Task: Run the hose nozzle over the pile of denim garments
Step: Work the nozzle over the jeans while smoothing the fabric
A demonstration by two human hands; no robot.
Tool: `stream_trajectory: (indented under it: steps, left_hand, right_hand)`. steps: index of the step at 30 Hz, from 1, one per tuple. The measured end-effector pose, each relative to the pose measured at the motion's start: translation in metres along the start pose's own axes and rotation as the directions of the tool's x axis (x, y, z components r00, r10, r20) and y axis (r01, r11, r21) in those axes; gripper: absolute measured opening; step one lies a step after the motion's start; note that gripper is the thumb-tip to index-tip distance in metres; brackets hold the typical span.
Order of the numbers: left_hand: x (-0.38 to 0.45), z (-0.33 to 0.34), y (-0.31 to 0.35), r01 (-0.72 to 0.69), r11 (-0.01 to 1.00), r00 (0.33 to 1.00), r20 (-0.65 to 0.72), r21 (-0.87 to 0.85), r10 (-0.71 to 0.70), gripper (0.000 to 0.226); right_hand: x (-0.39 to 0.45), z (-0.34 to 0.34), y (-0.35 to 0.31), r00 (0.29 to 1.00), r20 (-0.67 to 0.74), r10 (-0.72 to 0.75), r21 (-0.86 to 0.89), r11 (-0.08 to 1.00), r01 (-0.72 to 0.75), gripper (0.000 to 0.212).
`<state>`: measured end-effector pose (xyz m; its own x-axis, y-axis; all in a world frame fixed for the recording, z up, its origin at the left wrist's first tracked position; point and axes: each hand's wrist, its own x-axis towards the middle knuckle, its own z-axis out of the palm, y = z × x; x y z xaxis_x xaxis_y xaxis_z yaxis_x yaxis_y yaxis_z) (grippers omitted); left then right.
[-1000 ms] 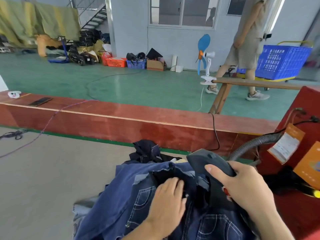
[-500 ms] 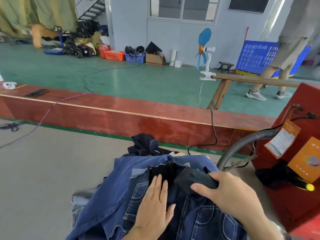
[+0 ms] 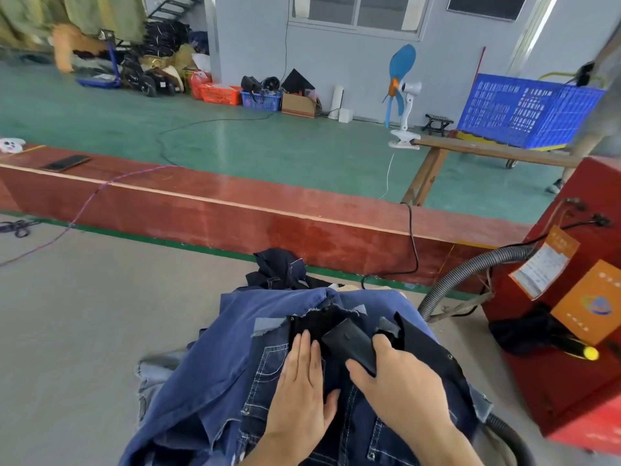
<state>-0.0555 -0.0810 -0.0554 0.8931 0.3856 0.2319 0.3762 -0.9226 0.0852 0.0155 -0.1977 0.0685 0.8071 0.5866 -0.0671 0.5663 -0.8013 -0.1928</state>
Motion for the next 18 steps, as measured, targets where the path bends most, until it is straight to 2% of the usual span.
stream_trajectory:
  steps: [5,9,12,15,18]
  left_hand:
    - [-0.001,0.007,0.000,0.019,1.000,0.999,0.032,-0.013,-0.019,0.084]
    - [-0.002,0.017,-0.001,-0.010,1.000,0.999,-0.052,-0.020,0.009,0.083]
    - [-0.002,0.022,-0.003,-0.069,0.997,0.992,-0.105,-0.045,0.064,0.080]
    - [-0.002,0.022,-0.005,-0.105,0.993,0.990,-0.102,-0.056,0.099,0.071]
    - [-0.001,0.022,-0.006,-0.105,0.993,0.991,-0.088,-0.056,0.100,0.072]
  right_hand:
    - [0.015,0.020,-0.002,0.999,-0.046,0.012,-0.096,0.995,-0.016,0.034]
    - [0.030,0.027,-0.002,0.988,-0.141,0.066,-0.057,0.996,-0.075,0.042]
    - [0.041,0.019,0.004,0.970,-0.184,0.159,0.058,0.987,-0.151,0.045]
    - [0.045,-0.006,0.018,0.913,-0.286,0.291,0.262,0.940,-0.218,0.043]
    - [0.037,-0.035,0.034,0.878,-0.354,0.323,0.388,0.905,-0.176,0.043]
